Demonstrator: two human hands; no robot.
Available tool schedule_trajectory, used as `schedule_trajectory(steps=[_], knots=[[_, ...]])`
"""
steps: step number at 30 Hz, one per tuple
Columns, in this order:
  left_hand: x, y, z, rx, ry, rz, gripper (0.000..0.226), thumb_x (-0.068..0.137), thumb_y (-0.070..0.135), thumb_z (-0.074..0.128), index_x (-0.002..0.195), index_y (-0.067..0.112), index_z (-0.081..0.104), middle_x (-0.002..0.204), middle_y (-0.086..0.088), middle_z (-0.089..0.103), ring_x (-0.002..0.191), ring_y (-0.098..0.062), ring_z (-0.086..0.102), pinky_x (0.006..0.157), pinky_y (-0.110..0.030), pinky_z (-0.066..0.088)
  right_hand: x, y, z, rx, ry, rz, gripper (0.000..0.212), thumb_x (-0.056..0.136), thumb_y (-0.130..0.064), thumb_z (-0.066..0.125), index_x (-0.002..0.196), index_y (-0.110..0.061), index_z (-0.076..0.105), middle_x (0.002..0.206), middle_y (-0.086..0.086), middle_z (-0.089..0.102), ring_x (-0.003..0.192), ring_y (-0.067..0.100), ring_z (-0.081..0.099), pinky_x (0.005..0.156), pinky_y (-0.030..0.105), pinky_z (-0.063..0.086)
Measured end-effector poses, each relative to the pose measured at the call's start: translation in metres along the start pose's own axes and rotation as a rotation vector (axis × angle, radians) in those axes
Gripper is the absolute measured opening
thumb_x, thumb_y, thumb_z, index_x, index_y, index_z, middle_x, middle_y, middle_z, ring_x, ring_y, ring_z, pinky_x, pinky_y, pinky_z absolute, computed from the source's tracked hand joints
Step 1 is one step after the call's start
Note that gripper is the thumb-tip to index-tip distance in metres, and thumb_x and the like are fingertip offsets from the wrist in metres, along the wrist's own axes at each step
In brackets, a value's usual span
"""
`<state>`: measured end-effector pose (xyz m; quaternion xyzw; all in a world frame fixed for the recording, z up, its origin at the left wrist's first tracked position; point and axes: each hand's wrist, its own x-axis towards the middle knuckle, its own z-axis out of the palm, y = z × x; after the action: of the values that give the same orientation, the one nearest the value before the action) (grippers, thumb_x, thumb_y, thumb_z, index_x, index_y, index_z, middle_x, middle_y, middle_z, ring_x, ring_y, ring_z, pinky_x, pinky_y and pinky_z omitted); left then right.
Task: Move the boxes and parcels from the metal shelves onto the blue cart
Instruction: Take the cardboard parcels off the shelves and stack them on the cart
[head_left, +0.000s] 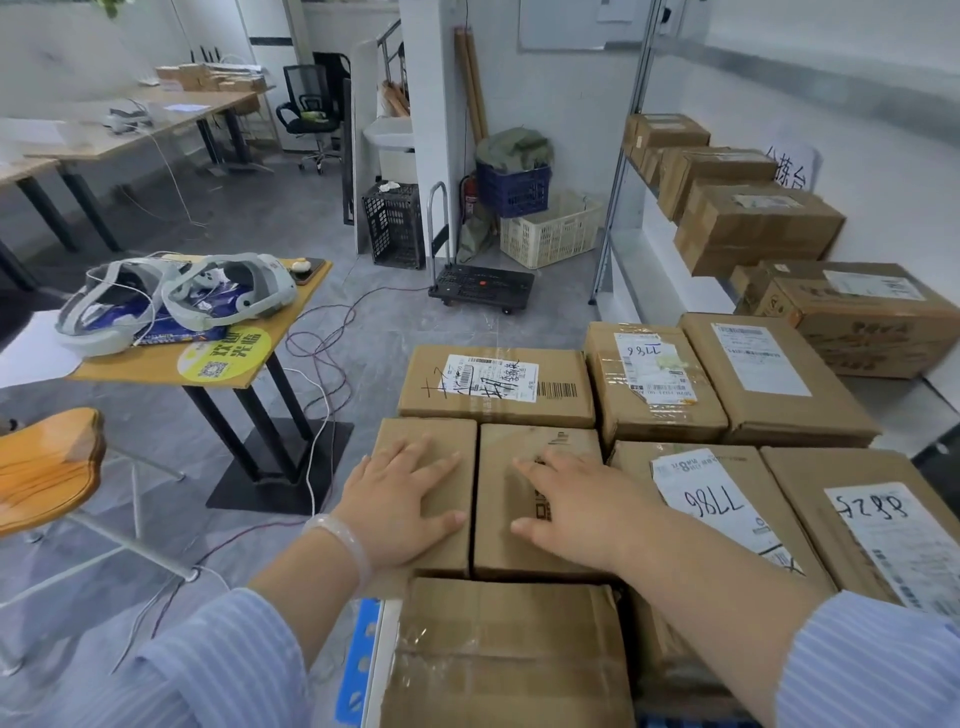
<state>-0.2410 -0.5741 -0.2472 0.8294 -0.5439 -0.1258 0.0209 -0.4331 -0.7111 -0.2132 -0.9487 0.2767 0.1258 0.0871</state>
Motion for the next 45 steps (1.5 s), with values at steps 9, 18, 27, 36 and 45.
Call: schedule_trajectory(steps=[9, 18, 27, 36, 45], knots=[[0.003, 0.003, 0.004, 0.019, 0.003, -0.006, 0.070, 0.084, 0.074, 0.035, 0.147, 0.051, 0.013, 0.161, 0.009, -0.001, 0.146, -0.018, -0.002, 0.116, -0.048, 0.001, -0.001, -0.004, 0.006, -0.020, -0.052, 0.042, 0.075, 0.089, -0.064, 0.043, 0.152, -0.037, 0.012, 0.161, 0.001, 0.010, 0.146, 0.024, 0.011, 0.113, 0.043, 0.025], [-0.006, 0.012, -0.004, 0.002, 0.002, -0.006, 0.069, 0.088, 0.069, 0.038, 0.149, 0.047, 0.013, 0.161, 0.007, 0.001, 0.147, -0.019, -0.001, 0.117, -0.046, 0.002, -0.009, -0.008, 0.009, 0.017, 0.000, 0.027, 0.075, 0.090, -0.061, 0.044, 0.153, -0.036, 0.010, 0.162, 0.001, 0.007, 0.146, 0.023, 0.012, 0.112, 0.042, 0.026], [-0.075, 0.029, 0.004, 0.009, -0.011, 0.180, 0.071, 0.086, 0.069, 0.041, 0.148, 0.048, 0.012, 0.161, 0.009, 0.003, 0.147, -0.013, -0.001, 0.117, -0.044, 0.004, -0.069, -0.018, 0.021, 0.061, 0.027, -0.132, 0.079, 0.088, -0.067, 0.044, 0.152, -0.041, 0.005, 0.162, -0.009, -0.001, 0.147, 0.014, 0.006, 0.115, 0.036, 0.015], [-0.118, 0.018, 0.020, 0.053, -0.068, 0.282, 0.106, 0.055, 0.096, 0.034, 0.146, 0.053, 0.001, 0.159, 0.014, -0.012, 0.144, -0.009, -0.014, 0.112, -0.037, -0.014, -0.107, -0.026, 0.036, -0.008, -0.068, -0.231, 0.110, 0.067, -0.082, 0.055, 0.151, -0.041, -0.003, 0.161, -0.013, -0.003, 0.146, 0.009, 0.002, 0.113, 0.031, 0.009], [-0.118, 0.020, 0.027, 0.079, -0.034, 0.245, 0.103, 0.058, 0.092, 0.037, 0.148, 0.050, 0.008, 0.159, 0.016, -0.010, 0.145, -0.010, -0.011, 0.117, -0.043, -0.007, -0.106, -0.031, 0.038, -0.040, -0.049, -0.218, 0.112, 0.068, -0.066, 0.071, 0.152, -0.038, 0.004, 0.161, -0.011, 0.002, 0.146, 0.012, 0.006, 0.114, 0.033, 0.016]])
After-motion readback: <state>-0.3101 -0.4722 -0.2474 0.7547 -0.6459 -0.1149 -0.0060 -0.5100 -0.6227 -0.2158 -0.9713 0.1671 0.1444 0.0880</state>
